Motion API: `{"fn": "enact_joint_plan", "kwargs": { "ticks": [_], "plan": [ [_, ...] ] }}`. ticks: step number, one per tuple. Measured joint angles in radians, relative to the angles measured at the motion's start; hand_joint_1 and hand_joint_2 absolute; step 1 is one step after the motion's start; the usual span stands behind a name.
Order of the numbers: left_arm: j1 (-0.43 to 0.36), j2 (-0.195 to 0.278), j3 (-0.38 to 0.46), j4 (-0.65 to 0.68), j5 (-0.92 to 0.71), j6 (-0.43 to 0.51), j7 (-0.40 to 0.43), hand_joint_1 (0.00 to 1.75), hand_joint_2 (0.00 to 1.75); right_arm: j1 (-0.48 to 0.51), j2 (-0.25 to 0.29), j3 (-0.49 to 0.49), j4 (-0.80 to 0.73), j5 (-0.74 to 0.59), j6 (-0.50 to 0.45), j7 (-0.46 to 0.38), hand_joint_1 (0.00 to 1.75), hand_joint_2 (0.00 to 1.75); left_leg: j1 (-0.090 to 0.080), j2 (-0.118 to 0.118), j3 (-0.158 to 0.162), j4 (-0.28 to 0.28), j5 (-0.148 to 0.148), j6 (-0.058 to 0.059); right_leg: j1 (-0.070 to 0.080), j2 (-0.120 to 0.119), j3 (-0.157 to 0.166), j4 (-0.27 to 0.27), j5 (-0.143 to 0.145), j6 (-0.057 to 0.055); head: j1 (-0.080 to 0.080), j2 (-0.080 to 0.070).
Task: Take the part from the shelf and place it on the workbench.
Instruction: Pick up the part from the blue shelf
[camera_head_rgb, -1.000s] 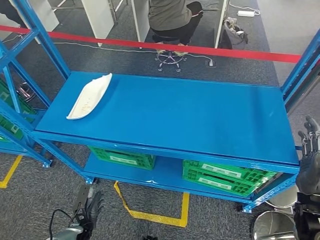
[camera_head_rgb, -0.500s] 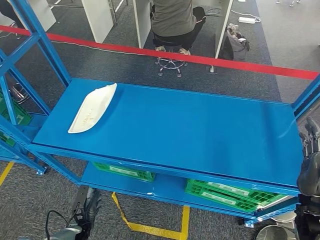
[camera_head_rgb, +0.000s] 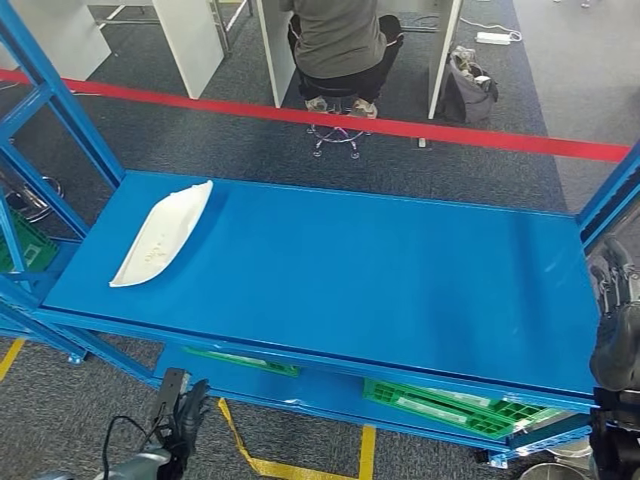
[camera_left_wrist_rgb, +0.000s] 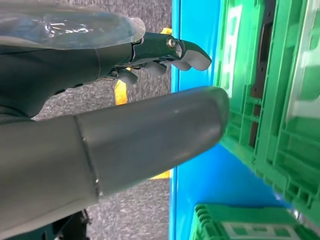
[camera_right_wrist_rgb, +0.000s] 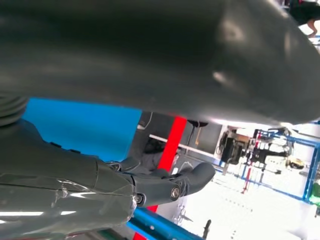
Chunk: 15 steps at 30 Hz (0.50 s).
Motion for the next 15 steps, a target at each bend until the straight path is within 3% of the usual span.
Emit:
{"fn": "enact_joint_plan", "kwargs": {
  "ticks": [4, 7, 10, 12, 15],
  "plan": [
    [-0.001, 0.003, 0.003, 0.000, 0.001, 0.006, -0.008, 0.00, 0.00, -0.001, 0.000, 0.001, 0.000, -0.002, 0.008, -0.001, 0.00, 0.00, -0.001, 0.000, 0.000, -0.003, -0.001, 0.001, -0.002, -0.001, 0.000, -0.001, -0.001, -0.002, -0.001, 0.000],
    [-0.001, 0.006, 0.003, 0.000, 0.000, 0.007, -0.011, 0.00, 0.00, -0.003, 0.000, 0.002, 0.001, -0.001, 0.012, -0.001, 0.00, 0.00, -0.002, 0.000, -0.003, -0.002, 0.001, 0.008, -0.005, -0.002, 0.000, -0.006, 0.006, 0.004, -0.004, 0.000],
    [-0.002, 0.007, 0.004, 0.000, 0.000, 0.007, -0.012, 0.00, 0.00, -0.005, 0.000, 0.003, 0.000, 0.005, 0.017, -0.001, 0.00, 0.00, 0.009, -0.001, 0.011, -0.043, 0.028, 0.014, -0.001, -0.004, -0.002, -0.011, 0.007, 0.013, -0.005, 0.000],
    [-0.003, 0.006, 0.004, 0.000, 0.000, 0.007, -0.012, 0.00, 0.00, -0.008, 0.000, 0.004, 0.001, 0.011, 0.021, -0.001, 0.00, 0.00, 0.016, -0.002, 0.019, -0.064, 0.043, 0.013, -0.002, -0.003, -0.025, 0.035, -0.025, 0.020, -0.001, 0.000],
    [0.002, 0.005, 0.004, 0.000, 0.001, 0.007, -0.014, 0.00, 0.00, -0.010, 0.000, 0.005, 0.005, 0.015, 0.024, 0.001, 0.00, 0.00, 0.023, -0.008, 0.016, -0.064, 0.045, 0.011, -0.014, -0.003, -0.096, 0.209, -0.102, 0.037, 0.004, 0.000]
  ]
}}
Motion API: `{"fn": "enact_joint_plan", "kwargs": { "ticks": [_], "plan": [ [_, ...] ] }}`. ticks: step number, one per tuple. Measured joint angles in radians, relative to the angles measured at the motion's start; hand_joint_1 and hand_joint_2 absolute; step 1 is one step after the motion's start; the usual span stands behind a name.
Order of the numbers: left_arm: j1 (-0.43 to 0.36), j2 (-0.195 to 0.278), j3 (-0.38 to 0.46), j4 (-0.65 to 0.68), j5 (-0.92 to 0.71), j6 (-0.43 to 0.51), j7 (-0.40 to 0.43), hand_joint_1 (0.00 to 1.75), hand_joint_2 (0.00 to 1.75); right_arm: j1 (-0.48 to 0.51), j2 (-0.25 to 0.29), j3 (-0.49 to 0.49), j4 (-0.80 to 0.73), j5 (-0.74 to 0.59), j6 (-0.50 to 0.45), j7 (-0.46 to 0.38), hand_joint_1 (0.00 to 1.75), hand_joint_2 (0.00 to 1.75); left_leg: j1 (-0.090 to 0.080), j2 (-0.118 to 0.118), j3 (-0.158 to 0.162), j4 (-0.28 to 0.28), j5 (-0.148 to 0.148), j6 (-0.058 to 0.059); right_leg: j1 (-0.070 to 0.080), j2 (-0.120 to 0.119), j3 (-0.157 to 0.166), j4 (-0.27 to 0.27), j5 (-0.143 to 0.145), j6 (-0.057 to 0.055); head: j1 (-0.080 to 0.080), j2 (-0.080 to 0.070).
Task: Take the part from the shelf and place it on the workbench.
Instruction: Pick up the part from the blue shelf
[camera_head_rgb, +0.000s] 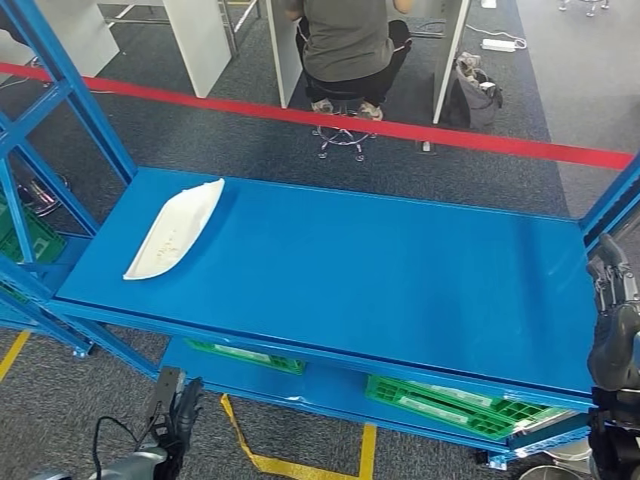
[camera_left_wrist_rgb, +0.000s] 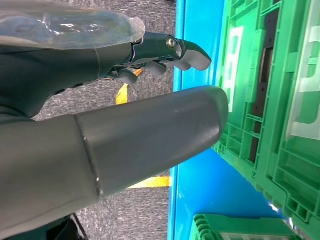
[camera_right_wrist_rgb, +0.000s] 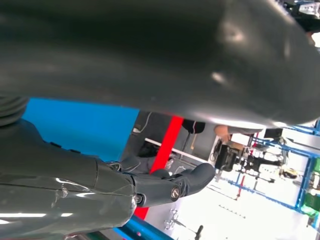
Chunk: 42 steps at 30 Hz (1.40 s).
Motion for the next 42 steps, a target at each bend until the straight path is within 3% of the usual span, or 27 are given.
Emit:
{"fn": "enact_joint_plan", "kwargs": {
  "ticks": [1, 2, 4, 5, 6, 8, 10, 11, 13, 15, 17, 18, 19, 21, 23, 25, 27, 29, 31, 32, 33, 34, 36, 38, 39, 41, 42],
  "plan": [
    [0.002, -0.001, 0.000, 0.000, 0.000, 0.000, 0.000, 0.00, 0.00, 0.000, 0.000, 0.000, 0.002, 0.001, 0.000, 0.001, 0.00, 0.00, 0.004, -0.004, 0.000, 0.002, -0.001, -0.003, -0.006, 0.000, -0.015, 0.038, -0.008, 0.008, 0.001, 0.000],
    [0.004, -0.002, 0.000, 0.000, 0.000, 0.000, 0.000, 0.00, 0.00, 0.000, 0.000, 0.001, 0.004, 0.001, 0.001, 0.001, 0.00, 0.00, 0.009, -0.010, 0.000, 0.005, -0.003, -0.009, -0.012, 0.000, -0.011, 0.036, 0.004, 0.016, 0.001, 0.000],
    [0.005, -0.003, 0.000, 0.000, 0.000, 0.000, 0.000, 0.00, 0.00, 0.000, 0.000, 0.001, 0.007, 0.001, 0.001, 0.002, 0.00, 0.00, 0.023, -0.025, 0.000, 0.020, -0.014, -0.028, -0.027, 0.007, 0.048, -0.075, 0.065, 0.037, 0.001, 0.000],
    [0.004, -0.002, 0.000, 0.000, 0.000, 0.000, -0.001, 0.00, 0.00, -0.001, 0.000, 0.002, 0.009, 0.002, 0.002, 0.002, 0.00, 0.00, 0.028, -0.033, -0.003, 0.031, -0.021, -0.040, -0.033, 0.023, 0.083, -0.135, 0.082, 0.046, 0.006, 0.000],
    [0.003, -0.001, 0.000, 0.000, 0.000, 0.000, -0.002, 0.00, 0.00, -0.001, 0.000, 0.002, 0.010, 0.003, 0.002, 0.002, 0.00, 0.00, 0.030, -0.040, -0.011, 0.045, -0.027, -0.051, -0.036, 0.038, 0.107, -0.178, 0.087, 0.047, 0.010, 0.000],
    [0.000, 0.001, 0.001, 0.000, 0.000, 0.000, -0.004, 0.00, 0.00, -0.001, 0.000, 0.004, 0.012, 0.006, 0.003, 0.004, 0.00, 0.00, 0.031, -0.051, -0.031, 0.062, -0.027, -0.067, -0.032, 0.055, 0.117, -0.194, 0.072, 0.031, 0.011, 0.000],
    [0.001, 0.000, 0.001, 0.000, 0.000, 0.000, -0.005, 0.00, 0.00, -0.003, 0.000, 0.006, 0.012, 0.009, 0.005, 0.006, 0.00, 0.00, 0.035, -0.054, -0.041, 0.069, -0.025, -0.075, -0.027, 0.039, 0.113, -0.190, 0.069, 0.008, 0.002, 0.000],
    [0.002, 0.000, 0.001, 0.000, 0.000, 0.000, -0.006, 0.00, 0.00, -0.006, 0.000, 0.006, 0.012, 0.011, 0.007, 0.006, 0.00, 0.00, 0.035, -0.044, -0.051, 0.085, -0.032, -0.077, -0.025, 0.030, 0.114, -0.190, 0.067, -0.001, -0.002, 0.000],
    [-0.001, -0.001, 0.001, 0.000, 0.000, 0.000, -0.007, 0.00, 0.00, -0.010, 0.000, 0.007, 0.011, 0.014, 0.011, 0.008, 0.00, 0.00, 0.032, -0.013, -0.105, 0.185, -0.074, -0.076, -0.021, 0.009, 0.117, -0.192, 0.066, -0.016, -0.013, 0.000],
    [-0.004, -0.001, 0.001, 0.000, 0.000, 0.000, -0.009, 0.00, 0.00, -0.010, 0.000, 0.008, 0.011, 0.016, 0.015, 0.010, 0.00, 0.00, 0.024, 0.004, -0.197, 0.339, -0.126, -0.070, -0.011, -0.013, 0.117, -0.193, 0.063, -0.025, -0.023, 0.000],
    [0.000, -0.001, 0.001, 0.000, 0.000, 0.001, -0.009, 0.00, 0.00, -0.010, 0.000, 0.008, 0.011, 0.017, 0.016, 0.011, 0.00, 0.00, 0.014, 0.006, -0.252, 0.410, -0.126, -0.057, 0.001, -0.034, 0.119, -0.193, 0.059, -0.032, -0.029, 0.000],
    [0.002, -0.001, 0.001, 0.000, 0.000, 0.001, -0.009, 0.00, 0.00, -0.010, 0.000, 0.009, 0.011, 0.017, 0.017, 0.011, 0.00, 0.00, 0.007, 0.007, -0.250, 0.386, -0.099, -0.047, 0.007, -0.043, 0.121, -0.193, 0.057, -0.035, -0.031, 0.000],
    [0.003, -0.001, 0.001, 0.000, 0.000, 0.001, -0.009, 0.00, 0.00, -0.010, 0.000, 0.009, 0.011, 0.017, 0.018, 0.012, 0.00, 0.00, -0.003, 0.011, -0.228, 0.324, -0.058, -0.033, 0.012, -0.053, 0.124, -0.194, 0.056, -0.037, -0.033, 0.000],
    [0.002, 0.002, 0.001, 0.000, 0.000, 0.002, -0.009, 0.00, 0.00, -0.011, 0.000, 0.010, 0.011, 0.018, 0.019, 0.012, 0.00, 0.00, -0.028, 0.044, -0.168, 0.181, 0.004, -0.003, 0.019, -0.069, 0.128, -0.195, 0.052, -0.040, -0.033, 0.000],
    [-0.001, 0.005, 0.001, 0.000, 0.000, 0.002, -0.010, 0.00, 0.00, -0.011, 0.000, 0.010, 0.011, 0.019, 0.020, 0.013, 0.00, 0.00, -0.044, 0.065, -0.141, 0.112, 0.021, 0.010, 0.022, -0.085, 0.129, -0.197, 0.050, -0.039, -0.030, 0.000],
    [-0.001, 0.008, 0.001, 0.000, 0.000, 0.002, -0.010, 0.00, 0.00, -0.011, 0.000, 0.011, 0.010, 0.021, 0.021, 0.015, 0.00, 0.00, -0.044, 0.048, -0.138, 0.101, 0.026, 0.008, 0.022, -0.100, 0.133, -0.202, 0.049, -0.034, -0.030, 0.000],
    [0.001, 0.008, 0.001, 0.000, -0.001, 0.002, -0.010, 0.00, 0.00, -0.012, 0.000, 0.012, 0.010, 0.024, 0.022, 0.016, 0.00, 0.00, -0.035, 0.030, -0.125, 0.080, 0.036, 0.007, 0.021, -0.074, 0.127, -0.180, 0.030, -0.025, -0.030, 0.000],
    [0.001, 0.006, 0.001, 0.000, -0.001, 0.002, -0.010, 0.00, 0.00, -0.012, -0.001, 0.012, 0.010, 0.025, 0.022, 0.017, 0.00, 0.00, -0.027, 0.014, -0.114, 0.065, 0.043, 0.006, 0.018, -0.025, 0.085, -0.080, -0.022, -0.017, -0.021, 0.000],
    [0.000, 0.003, 0.001, 0.000, -0.001, 0.002, -0.010, 0.00, 0.00, -0.009, -0.001, 0.012, 0.011, 0.025, 0.023, 0.018, 0.00, 0.00, -0.024, -0.006, -0.113, 0.065, 0.043, 0.008, 0.014, -0.007, 0.023, 0.048, -0.070, -0.012, -0.012, 0.000],
    [0.001, 0.001, 0.001, 0.000, -0.001, 0.002, -0.010, 0.00, 0.00, -0.008, -0.001, 0.012, 0.012, 0.025, 0.023, 0.019, 0.00, 0.00, -0.024, -0.018, -0.112, 0.066, 0.042, 0.007, 0.012, -0.007, 0.007, 0.076, -0.071, -0.009, -0.010, 0.000],
    [0.002, 0.000, 0.001, 0.000, -0.001, 0.002, -0.010, 0.00, 0.00, -0.007, -0.001, 0.013, 0.012, 0.025, 0.023, 0.019, 0.00, 0.00, -0.022, -0.030, -0.110, 0.067, 0.041, 0.005, 0.010, -0.006, 0.010, 0.062, -0.050, -0.006, -0.010, 0.000],
    [0.002, -0.001, 0.001, 0.000, -0.001, 0.002, -0.010, 0.00, 0.00, -0.008, -0.001, 0.013, 0.012, 0.025, 0.023, 0.019, 0.00, 0.00, -0.020, -0.043, -0.108, 0.069, 0.039, 0.001, 0.006, -0.002, 0.031, 0.008, -0.011, -0.003, -0.009, 0.000],
    [0.002, -0.002, 0.001, 0.000, -0.001, 0.002, -0.010, 0.00, 0.00, -0.009, -0.001, 0.013, 0.013, 0.025, 0.023, 0.019, 0.00, 0.00, -0.017, -0.066, -0.106, 0.078, 0.032, -0.009, -0.003, 0.034, 0.093, -0.131, 0.055, 0.003, -0.006, 0.000],
    [0.000, -0.002, 0.001, 0.000, -0.001, 0.002, -0.010, 0.00, 0.00, -0.009, -0.001, 0.014, 0.013, 0.025, 0.023, 0.019, 0.00, 0.00, -0.014, -0.087, -0.117, 0.089, 0.031, -0.021, -0.008, 0.069, 0.126, -0.198, 0.067, -0.001, -0.003, 0.000],
    [0.001, -0.002, 0.001, 0.000, -0.001, 0.002, -0.010, 0.00, 0.00, -0.009, -0.001, 0.014, 0.014, 0.025, 0.023, 0.019, 0.00, 0.00, -0.013, -0.097, -0.124, 0.091, 0.033, -0.027, -0.006, 0.072, 0.130, -0.202, 0.063, -0.007, -0.002, 0.000],
    [0.004, 0.000, 0.001, 0.000, -0.001, 0.002, -0.009, 0.00, 0.00, -0.011, -0.002, 0.014, 0.014, 0.025, 0.024, 0.020, 0.00, 0.00, -0.010, -0.105, -0.132, 0.095, 0.034, -0.038, -0.006, 0.054, 0.134, -0.207, 0.065, -0.021, -0.004, 0.000],
    [0.005, 0.000, 0.001, 0.000, -0.001, 0.002, -0.009, 0.00, 0.00, -0.012, -0.002, 0.015, 0.014, 0.025, 0.024, 0.019, 0.00, 0.00, -0.011, -0.087, -0.141, 0.112, 0.025, -0.043, -0.006, 0.043, 0.137, -0.210, 0.066, -0.027, -0.006, 0.000]
  ]
}}
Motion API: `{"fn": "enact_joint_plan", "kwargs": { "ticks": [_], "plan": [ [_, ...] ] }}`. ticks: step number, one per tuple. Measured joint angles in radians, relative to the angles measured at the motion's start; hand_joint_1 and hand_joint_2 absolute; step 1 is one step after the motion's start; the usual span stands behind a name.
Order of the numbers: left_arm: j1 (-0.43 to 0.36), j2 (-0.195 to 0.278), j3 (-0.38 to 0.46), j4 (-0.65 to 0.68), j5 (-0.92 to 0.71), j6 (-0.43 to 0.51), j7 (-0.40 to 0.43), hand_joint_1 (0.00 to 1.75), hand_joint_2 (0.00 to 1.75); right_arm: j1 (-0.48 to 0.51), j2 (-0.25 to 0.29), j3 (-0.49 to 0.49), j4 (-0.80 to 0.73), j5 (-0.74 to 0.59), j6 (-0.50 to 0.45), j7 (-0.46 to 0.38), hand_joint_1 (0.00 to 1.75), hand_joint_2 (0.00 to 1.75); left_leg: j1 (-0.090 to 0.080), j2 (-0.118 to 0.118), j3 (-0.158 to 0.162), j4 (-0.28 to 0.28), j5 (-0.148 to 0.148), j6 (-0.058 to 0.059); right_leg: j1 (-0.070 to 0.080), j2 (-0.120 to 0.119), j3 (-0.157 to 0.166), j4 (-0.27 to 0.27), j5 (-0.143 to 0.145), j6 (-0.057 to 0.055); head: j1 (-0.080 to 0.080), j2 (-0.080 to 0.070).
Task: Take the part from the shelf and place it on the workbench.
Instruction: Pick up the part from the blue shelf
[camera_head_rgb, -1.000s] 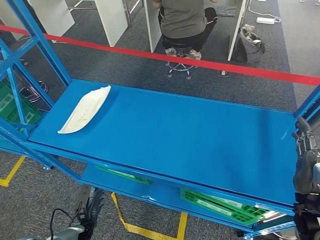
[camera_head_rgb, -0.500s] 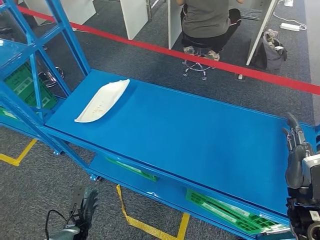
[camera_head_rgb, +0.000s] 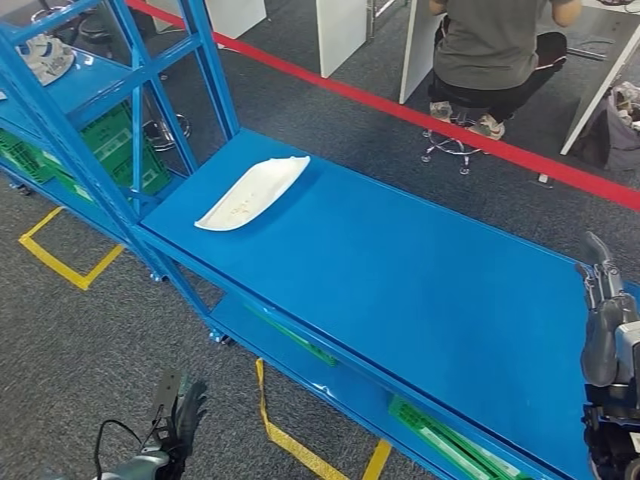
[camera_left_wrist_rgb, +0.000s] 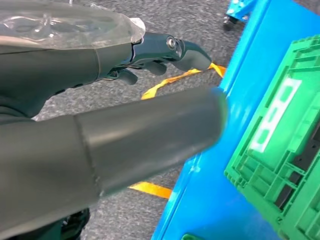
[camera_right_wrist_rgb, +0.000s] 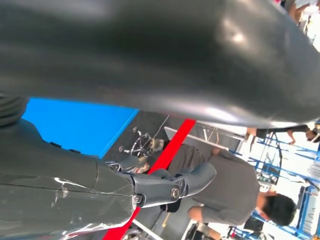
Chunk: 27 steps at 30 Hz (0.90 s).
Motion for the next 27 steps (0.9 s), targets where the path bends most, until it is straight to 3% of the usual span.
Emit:
{"fn": "enact_joint_plan", "kwargs": {
  "ticks": [1, 3, 5, 6, 7, 9, 10, 12, 14, 16, 18, 19, 20, 21, 22, 24, 26, 27],
  "plan": [
    [-0.002, 0.000, 0.000, 0.000, 0.000, 0.000, 0.000, 0.00, 0.00, -0.001, 0.000, 0.000, 0.000, 0.000, 0.000, 0.000, 0.00, 0.00, -0.001, 0.027, -0.021, 0.039, -0.020, -0.005, 0.000, -0.013, 0.003, -0.003, 0.000, -0.006, -0.004, 0.000],
    [-0.007, 0.000, 0.000, 0.000, 0.000, 0.000, 0.000, 0.00, 0.00, -0.001, 0.000, 0.000, 0.001, 0.000, 0.003, 0.002, 0.00, 0.00, -0.001, 0.080, -0.093, 0.172, -0.077, -0.013, 0.004, -0.039, 0.004, -0.005, -0.002, -0.015, -0.012, 0.000],
    [-0.006, -0.002, 0.000, 0.000, 0.000, 0.000, 0.001, 0.00, 0.00, -0.001, 0.000, 0.000, 0.004, -0.003, 0.008, 0.005, 0.00, 0.00, 0.002, 0.092, -0.154, 0.276, -0.103, -0.016, 0.008, -0.063, 0.004, -0.005, -0.005, -0.019, -0.014, 0.000],
    [-0.004, -0.003, 0.000, 0.000, 0.000, 0.001, 0.001, 0.00, 0.00, -0.001, 0.000, 0.000, 0.006, -0.007, 0.012, 0.007, 0.00, 0.00, 0.003, 0.093, -0.157, 0.275, -0.090, -0.015, 0.009, -0.074, 0.005, -0.005, -0.006, -0.020, -0.015, 0.000],
    [-0.003, -0.003, 0.000, 0.000, 0.000, 0.002, 0.001, 0.00, 0.00, -0.002, 0.000, 0.000, 0.008, -0.011, 0.015, 0.008, 0.00, 0.00, 0.003, 0.095, -0.138, 0.233, -0.061, -0.012, 0.011, -0.084, 0.007, -0.005, -0.008, -0.020, -0.016, 0.000],
    [-0.004, -0.001, 0.000, 0.000, 0.000, 0.004, 0.001, 0.00, 0.00, -0.006, 0.000, 0.000, 0.009, -0.017, 0.019, 0.008, 0.00, 0.00, -0.003, 0.122, -0.064, 0.086, 0.005, 0.000, 0.014, -0.101, 0.011, -0.005, -0.012, -0.018, -0.019, 0.000],
    [-0.005, 0.000, 0.000, 0.000, 0.000, 0.006, 0.001, 0.00, 0.00, -0.009, 0.000, 0.000, 0.011, -0.019, 0.021, 0.008, 0.00, 0.00, -0.009, 0.137, -0.035, 0.027, 0.025, 0.007, 0.017, -0.109, 0.012, -0.005, -0.014, -0.016, -0.019, 0.000],
    [-0.008, 0.001, 0.000, 0.000, 0.000, 0.008, 0.000, 0.00, 0.00, -0.016, 0.000, -0.001, 0.015, -0.021, 0.023, 0.007, 0.00, 0.00, -0.020, 0.150, -0.015, -0.019, 0.029, 0.017, 0.019, -0.123, 0.014, -0.007, -0.019, -0.009, -0.017, 0.000],
    [-0.007, 0.003, 0.000, 0.000, 0.000, 0.012, -0.001, 0.00, 0.00, -0.020, 0.000, -0.001, 0.018, -0.022, 0.026, 0.007, 0.00, 0.00, -0.019, 0.132, -0.011, -0.028, 0.032, 0.026, 0.018, -0.133, 0.018, -0.009, -0.025, 0.000, -0.015, 0.000],
    [-0.006, 0.003, 0.000, 0.000, -0.004, 0.019, -0.003, 0.00, 0.00, -0.023, -0.001, -0.002, 0.020, -0.025, 0.029, 0.007, 0.00, 0.00, -0.013, 0.116, 0.002, -0.042, 0.036, 0.035, 0.016, -0.107, 0.005, 0.030, -0.053, 0.008, -0.011, 0.000],
    [-0.008, 0.001, 0.000, 0.000, -0.009, 0.030, -0.010, 0.00, 0.00, -0.024, -0.005, -0.004, 0.023, -0.037, 0.031, 0.009, 0.00, 0.00, -0.011, 0.101, 0.010, -0.048, 0.036, 0.042, 0.014, -0.066, -0.051, 0.152, -0.110, 0.013, -0.003, 0.000],
    [-0.009, 0.000, 0.000, 0.000, -0.012, 0.035, -0.014, 0.00, 0.00, -0.022, -0.006, -0.005, 0.025, -0.044, 0.032, 0.010, 0.00, 0.00, -0.011, 0.093, 0.012, -0.047, 0.035, 0.044, 0.013, -0.056, -0.087, 0.222, -0.135, 0.015, -0.001, 0.000],
    [-0.009, -0.001, 0.000, 0.000, -0.014, 0.041, -0.020, 0.00, 0.00, -0.020, -0.007, -0.007, 0.028, -0.050, 0.033, 0.011, 0.00, 0.00, -0.010, 0.083, 0.013, -0.047, 0.033, 0.045, 0.012, -0.052, -0.116, 0.270, -0.143, 0.017, 0.001, 0.000],
    [-0.009, -0.002, 0.000, 0.000, -0.016, 0.046, -0.025, 0.00, 0.00, -0.018, -0.008, -0.008, 0.031, -0.054, 0.035, 0.011, 0.00, 0.00, -0.009, 0.072, 0.015, -0.045, 0.031, 0.044, 0.010, -0.050, -0.129, 0.282, -0.132, 0.020, 0.001, 0.000],
    [-0.008, -0.003, 0.000, 0.000, -0.017, 0.049, -0.028, 0.00, 0.00, -0.018, -0.008, -0.010, 0.033, -0.056, 0.037, 0.011, 0.00, 0.00, -0.008, 0.062, 0.018, -0.043, 0.029, 0.042, 0.008, -0.049, -0.121, 0.252, -0.101, 0.022, 0.002, 0.000],
    [-0.008, -0.005, 0.000, 0.000, -0.019, 0.051, -0.031, 0.00, 0.00, -0.020, -0.008, -0.012, 0.037, -0.059, 0.039, 0.011, 0.00, 0.00, -0.005, 0.041, 0.020, -0.034, 0.020, 0.033, -0.002, -0.027, -0.070, 0.121, -0.024, 0.028, 0.003, 0.000],
    [-0.010, -0.005, 0.000, 0.000, -0.019, 0.051, -0.032, 0.00, 0.00, -0.023, -0.009, -0.015, 0.040, -0.060, 0.041, 0.011, 0.00, 0.00, -0.004, 0.023, 0.011, -0.017, 0.014, 0.021, -0.008, 0.007, -0.029, 0.030, 0.007, 0.029, 0.006, 0.000],
    [-0.010, -0.004, 0.000, 0.000, -0.019, 0.051, -0.033, 0.00, 0.00, -0.024, -0.009, -0.015, 0.041, -0.060, 0.042, 0.011, 0.00, 0.00, -0.003, 0.015, 0.004, -0.014, 0.014, 0.016, -0.008, 0.017, -0.024, 0.021, 0.002, 0.026, 0.006, 0.000]
  ]
}}
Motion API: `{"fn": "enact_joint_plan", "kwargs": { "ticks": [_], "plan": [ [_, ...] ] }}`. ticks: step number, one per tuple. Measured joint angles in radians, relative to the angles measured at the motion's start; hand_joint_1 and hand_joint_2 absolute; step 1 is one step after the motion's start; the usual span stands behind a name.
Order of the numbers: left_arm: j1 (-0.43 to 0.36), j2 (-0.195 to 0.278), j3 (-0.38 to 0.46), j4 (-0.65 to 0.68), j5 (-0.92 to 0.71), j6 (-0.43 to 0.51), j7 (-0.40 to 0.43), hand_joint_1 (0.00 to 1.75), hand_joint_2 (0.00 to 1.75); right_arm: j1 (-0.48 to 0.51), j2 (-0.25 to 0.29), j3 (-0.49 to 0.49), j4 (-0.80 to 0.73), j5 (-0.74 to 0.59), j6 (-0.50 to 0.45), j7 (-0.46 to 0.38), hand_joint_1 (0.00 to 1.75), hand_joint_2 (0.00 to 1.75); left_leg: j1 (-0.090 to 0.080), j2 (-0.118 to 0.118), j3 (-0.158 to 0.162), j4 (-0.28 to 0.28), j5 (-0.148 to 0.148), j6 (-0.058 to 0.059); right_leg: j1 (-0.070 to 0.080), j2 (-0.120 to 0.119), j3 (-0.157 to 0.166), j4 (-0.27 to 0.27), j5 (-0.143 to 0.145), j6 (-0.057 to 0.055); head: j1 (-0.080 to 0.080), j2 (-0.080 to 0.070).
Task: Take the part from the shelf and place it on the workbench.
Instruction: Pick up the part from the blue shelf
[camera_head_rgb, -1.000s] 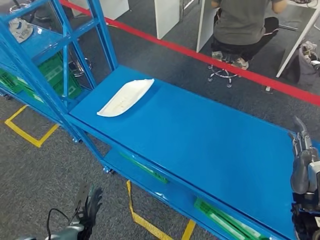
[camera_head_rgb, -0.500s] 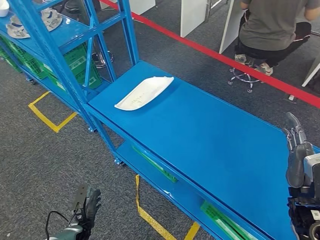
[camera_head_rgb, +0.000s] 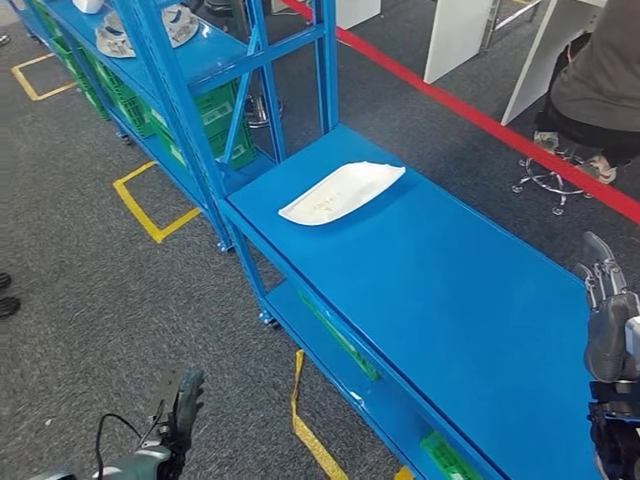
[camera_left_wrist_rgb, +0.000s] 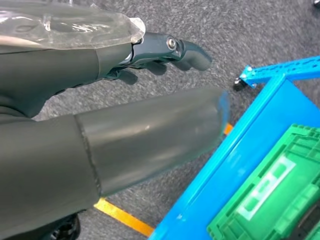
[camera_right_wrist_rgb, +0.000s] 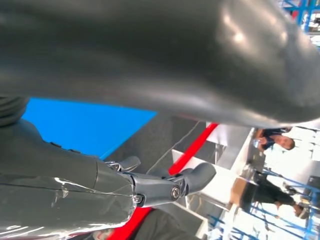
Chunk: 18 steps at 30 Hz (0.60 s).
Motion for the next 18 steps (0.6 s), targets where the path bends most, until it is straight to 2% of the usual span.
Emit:
{"fn": "enact_joint_plan", "kwargs": {
  "ticks": [2, 4, 6, 7, 8, 9, 10, 11, 13, 14, 15, 17, 18],
  "plan": [
    [0.002, 0.002, 0.000, 0.000, 0.001, 0.000, -0.001, 0.00, 0.00, -0.002, -0.001, 0.000, 0.001, 0.000, 0.001, 0.000, 0.00, 0.00, 0.003, -0.009, -0.007, 0.002, 0.002, -0.010, 0.003, -0.011, 0.002, -0.004, 0.002, -0.012, -0.003, 0.000],
    [0.003, 0.003, 0.000, 0.000, 0.002, 0.000, -0.001, 0.00, 0.00, -0.006, -0.001, -0.001, 0.001, 0.000, 0.002, -0.001, 0.00, 0.00, 0.003, 0.023, -0.024, 0.039, -0.019, -0.019, 0.003, -0.027, 0.007, -0.010, 0.004, -0.024, -0.009, 0.000],
    [-0.001, 0.002, 0.000, 0.000, 0.002, -0.001, -0.001, 0.00, 0.00, -0.008, -0.001, -0.001, 0.001, 0.000, 0.002, -0.001, 0.00, 0.00, 0.002, 0.065, -0.084, 0.157, -0.074, -0.027, 0.005, -0.047, 0.010, -0.012, 0.003, -0.033, -0.017, 0.000],
    [-0.002, 0.001, 0.000, 0.000, 0.002, -0.001, -0.001, 0.00, 0.00, -0.008, -0.001, -0.001, 0.001, 0.000, 0.002, -0.001, 0.00, 0.00, 0.004, 0.073, -0.123, 0.231, -0.102, -0.030, 0.008, -0.057, 0.010, -0.012, 0.001, -0.036, -0.019, 0.000],
    [-0.001, 0.000, 0.000, 0.000, 0.002, -0.001, -0.001, 0.00, 0.00, -0.008, -0.001, -0.001, 0.001, 0.000, 0.002, -0.001, 0.00, 0.00, 0.005, 0.076, -0.156, 0.290, -0.119, -0.031, 0.010, -0.067, 0.010, -0.012, 0.000, -0.038, -0.020, 0.000],
    [0.001, -0.001, 0.000, 0.000, 0.002, -0.001, -0.001, 0.00, 0.00, -0.008, -0.001, -0.001, 0.001, 0.000, 0.003, -0.001, 0.00, 0.00, 0.006, 0.077, -0.172, 0.313, -0.117, -0.030, 0.011, -0.077, 0.011, -0.012, -0.001, -0.040, -0.021, 0.000],
    [0.002, -0.001, 0.000, 0.000, 0.002, -0.001, -0.001, 0.00, 0.00, -0.008, -0.001, -0.001, 0.001, 0.000, 0.003, -0.001, 0.00, 0.00, 0.006, 0.078, -0.166, 0.294, -0.097, -0.027, 0.013, -0.085, 0.012, -0.012, -0.002, -0.040, -0.023, 0.000],
    [0.003, -0.001, 0.000, 0.000, 0.003, -0.003, -0.001, 0.00, 0.00, -0.009, -0.001, -0.001, 0.002, 0.000, 0.003, -0.001, 0.00, 0.00, 0.005, 0.081, -0.139, 0.236, -0.063, -0.022, 0.014, -0.093, 0.014, -0.012, -0.003, -0.041, -0.024, 0.000],
    [0.001, 0.001, 0.000, 0.000, 0.007, -0.008, 0.000, 0.00, 0.00, -0.012, -0.001, -0.001, 0.002, 0.000, 0.004, -0.001, 0.00, 0.00, -0.003, 0.109, -0.063, 0.086, -0.002, -0.010, 0.017, -0.107, 0.017, -0.012, -0.007, -0.038, -0.025, 0.000],
    [0.000, 0.002, 0.000, 0.000, 0.010, -0.010, 0.000, 0.00, 0.00, -0.014, -0.001, -0.001, 0.002, -0.001, 0.005, -0.001, 0.00, 0.00, -0.009, 0.120, -0.037, 0.034, 0.012, -0.004, 0.018, -0.112, 0.019, -0.013, -0.010, -0.035, -0.025, 0.000],
    [-0.001, 0.003, 0.000, 0.000, 0.012, -0.011, 0.001, 0.00, 0.00, -0.015, -0.002, -0.001, 0.002, -0.002, 0.006, 0.000, 0.00, 0.00, -0.015, 0.126, -0.025, 0.008, 0.015, 0.001, 0.019, -0.118, 0.021, -0.014, -0.012, -0.031, -0.024, 0.000],
    [-0.002, 0.006, 0.000, 0.000, 0.017, -0.013, 0.002, 0.00, 0.00, -0.017, -0.003, -0.001, 0.003, -0.004, 0.008, 0.002, 0.00, 0.00, -0.018, 0.113, -0.020, -0.005, 0.016, 0.010, 0.019, -0.129, 0.028, -0.021, -0.015, -0.022, -0.023, 0.000],
    [0.000, 0.007, 0.000, 0.000, 0.019, -0.014, 0.002, 0.00, 0.00, -0.019, -0.004, -0.001, 0.004, -0.005, 0.009, 0.002, 0.00, 0.00, -0.016, 0.107, -0.014, -0.013, 0.018, 0.014, 0.018, -0.127, 0.030, -0.020, -0.019, -0.017, -0.022, 0.000]
  ]
}}
